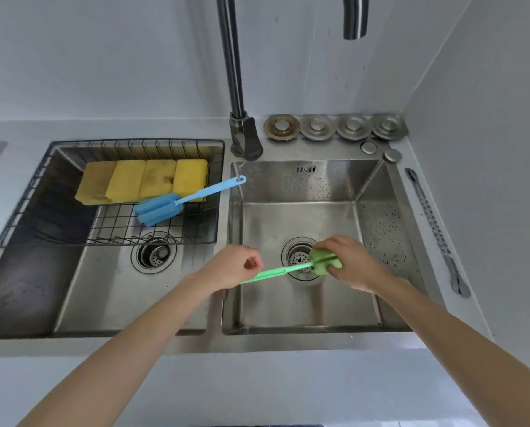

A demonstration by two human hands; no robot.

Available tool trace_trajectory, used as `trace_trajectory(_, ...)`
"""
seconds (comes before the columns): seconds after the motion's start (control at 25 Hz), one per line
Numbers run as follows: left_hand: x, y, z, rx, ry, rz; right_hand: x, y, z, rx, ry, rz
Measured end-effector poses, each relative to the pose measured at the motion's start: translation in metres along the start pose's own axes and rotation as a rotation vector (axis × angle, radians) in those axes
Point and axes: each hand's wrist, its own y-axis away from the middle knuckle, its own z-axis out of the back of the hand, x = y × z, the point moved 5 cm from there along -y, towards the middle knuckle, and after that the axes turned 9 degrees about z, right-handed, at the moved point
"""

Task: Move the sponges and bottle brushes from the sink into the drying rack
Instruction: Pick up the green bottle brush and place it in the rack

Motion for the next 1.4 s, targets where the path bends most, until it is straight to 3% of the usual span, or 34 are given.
trace_trajectory(0.44,0.001,0.024,0.040,-0.290,0.025,-0.116,0.037,0.016,0.051,-0.142,-0.001,0.023)
trace_trajectory(0.68,0.021,0.035,0.069,-0.353,-0.042,-0.051,0.060,0.003,0.052,-0.196,-0.048,0.051)
trace_trajectory(0.96,0.053,0.072,0.113,-0.414,0.342,-0.016,0.098,-0.022,0.040,-0.219,-0.065,0.074)
trace_trajectory(1.16,0.070,0.097,0.146,-0.442,0.826,-0.018,0.139,-0.039,0.032,-0.203,-0.095,0.103)
trace_trajectory(1.4,0.083,0.109,0.181,-0.590,0.954,-0.031,0.187,-0.060,0.025,-0.087,-0.110,0.149)
